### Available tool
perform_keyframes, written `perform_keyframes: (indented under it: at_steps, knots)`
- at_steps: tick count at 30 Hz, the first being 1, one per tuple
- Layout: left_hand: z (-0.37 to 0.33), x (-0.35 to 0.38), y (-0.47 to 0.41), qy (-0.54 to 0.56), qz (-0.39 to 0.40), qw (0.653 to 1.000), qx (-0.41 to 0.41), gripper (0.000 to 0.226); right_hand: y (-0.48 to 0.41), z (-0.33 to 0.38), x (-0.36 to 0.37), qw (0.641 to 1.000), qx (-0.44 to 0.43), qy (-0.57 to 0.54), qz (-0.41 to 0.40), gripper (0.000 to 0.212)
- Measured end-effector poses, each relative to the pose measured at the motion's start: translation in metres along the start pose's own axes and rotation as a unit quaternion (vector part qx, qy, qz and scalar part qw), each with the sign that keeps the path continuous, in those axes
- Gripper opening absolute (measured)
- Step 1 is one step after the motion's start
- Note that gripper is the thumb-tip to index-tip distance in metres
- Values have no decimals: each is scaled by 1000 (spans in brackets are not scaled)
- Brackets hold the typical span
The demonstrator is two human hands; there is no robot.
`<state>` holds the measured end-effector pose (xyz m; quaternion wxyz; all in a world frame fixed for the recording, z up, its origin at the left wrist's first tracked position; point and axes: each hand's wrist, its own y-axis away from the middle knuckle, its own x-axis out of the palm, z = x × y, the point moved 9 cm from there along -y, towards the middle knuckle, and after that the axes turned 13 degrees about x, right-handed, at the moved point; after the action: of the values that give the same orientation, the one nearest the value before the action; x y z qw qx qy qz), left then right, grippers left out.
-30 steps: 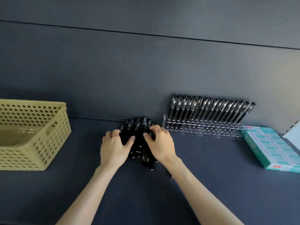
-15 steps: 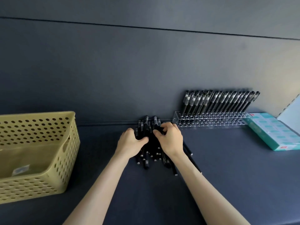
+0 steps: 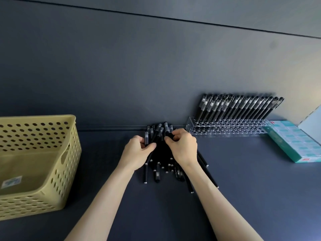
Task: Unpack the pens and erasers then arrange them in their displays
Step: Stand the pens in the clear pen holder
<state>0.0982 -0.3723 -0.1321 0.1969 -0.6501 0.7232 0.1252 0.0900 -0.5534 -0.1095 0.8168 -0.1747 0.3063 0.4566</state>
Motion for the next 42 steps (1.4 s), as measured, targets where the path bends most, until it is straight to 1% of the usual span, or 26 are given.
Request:
perform_keyframes:
  at_steps: [4,7,10,13,16,19,21,23,26,28,30,34,37,40,42]
  knots:
    - [-3,0,1,-44,21,999,21,30,-1,0,1,1000,6,-22,6,20]
    - [-3,0,1,-38,35,998,25,30,-2,-1,3,998,15,-58,21,22]
    - [-2,-2,1,6,31,999,20,29,-3,-3,0,994,21,-107,22,21]
    - [-6,-3,2,49,27,998,31,29,-5,0,-10,983,18,-184,22,13]
    - [-22,-3,4,108,34,992,62,20,-7,0,-20,960,29,-274,44,7]
    - [-41,3,10,187,31,979,72,13,-10,-3,-39,936,37,-347,55,6]
    - [-54,12,16,234,33,969,75,9,-14,-7,-56,921,39,-384,56,8]
    - [-66,27,21,258,39,962,81,6,-17,-14,-77,907,35,-416,52,11]
    - [-86,55,25,251,44,962,101,24,-24,-30,-114,899,19,-437,27,10]
    - [-99,76,27,243,27,963,113,29,-30,-46,-139,891,15,-453,13,9]
    - [-112,98,29,251,-4,961,118,22,-37,-67,-162,883,18,-469,2,11]
    - [-132,148,36,307,-57,946,92,12,-53,-113,-209,869,20,-495,-10,17]
    - [-143,177,42,314,-96,942,70,20,-63,-139,-232,853,27,-522,4,21]
    - [-150,199,47,332,-120,935,45,28,-66,-152,-238,846,37,-531,31,23]
    - [-155,209,49,347,-125,929,34,25,-67,-156,-237,840,41,-539,55,25]
